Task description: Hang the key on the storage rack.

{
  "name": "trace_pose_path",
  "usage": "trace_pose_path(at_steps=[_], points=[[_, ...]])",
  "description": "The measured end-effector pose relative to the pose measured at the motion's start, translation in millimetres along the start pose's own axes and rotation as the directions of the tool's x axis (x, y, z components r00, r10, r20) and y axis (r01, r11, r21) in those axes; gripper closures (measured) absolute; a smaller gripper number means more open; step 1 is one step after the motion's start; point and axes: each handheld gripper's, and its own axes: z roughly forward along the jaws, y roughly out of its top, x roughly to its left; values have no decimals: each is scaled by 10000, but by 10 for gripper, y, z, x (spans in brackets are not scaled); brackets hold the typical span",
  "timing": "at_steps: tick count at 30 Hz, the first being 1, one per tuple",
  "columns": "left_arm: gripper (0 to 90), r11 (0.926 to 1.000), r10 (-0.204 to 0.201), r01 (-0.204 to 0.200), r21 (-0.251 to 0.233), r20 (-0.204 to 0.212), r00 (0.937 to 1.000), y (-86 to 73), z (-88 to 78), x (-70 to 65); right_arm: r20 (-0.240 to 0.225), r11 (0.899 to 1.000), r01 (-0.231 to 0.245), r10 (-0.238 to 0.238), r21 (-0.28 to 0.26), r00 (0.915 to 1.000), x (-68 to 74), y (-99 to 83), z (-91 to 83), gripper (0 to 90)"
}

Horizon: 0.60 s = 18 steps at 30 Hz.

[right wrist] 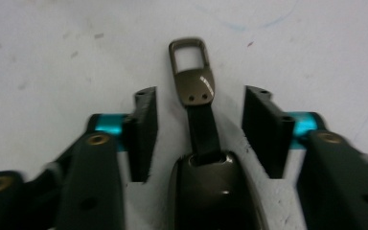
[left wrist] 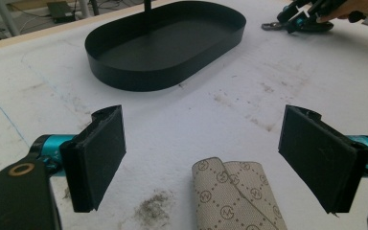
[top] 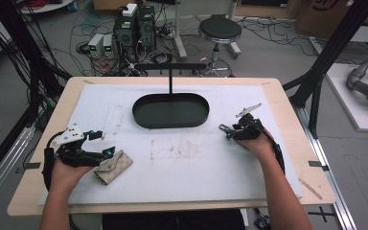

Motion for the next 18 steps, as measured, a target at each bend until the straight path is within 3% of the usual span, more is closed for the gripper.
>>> trace_pose_path(at_steps=[1, 2, 8, 11, 15, 17, 18], points=[[164, 10000, 57, -57, 57, -29, 10000, 3, 8, -7, -113, 9998, -78, 76, -165, 9999, 2, -20, -13, 764], [164, 10000, 67, -67, 57, -12, 10000, 13, 17, -20, 63, 9997, -24, 26, -252, 10000, 11, -31, -22, 810], [164, 10000, 80, -80, 16, -47, 10000, 22, 12, -25, 388, 9992, -147, 162, -377, 9991, 42, -26, -85, 867], [164, 10000, 67, -66, 39, -73, 10000, 14, 12, -19, 290, 9952, -267, 296, -937, 9991, 37, -19, -193, 883], [164, 10000, 62, -62, 34, -82, 9999, 13, 19, -21, 82, 9823, -506, 530, -1806, 9986, 35, -4, -371, 886], [164, 9999, 112, -112, 56, -66, 9999, 15, 20, -21, 34, 9786, -574, 592, -1978, 9982, 37, 6, -416, 886], [164, 9999, 100, -100, 60, -63, 9999, 15, 23, -25, -129, 9700, -660, 648, -2340, 9978, 38, 37, -503, 886]])
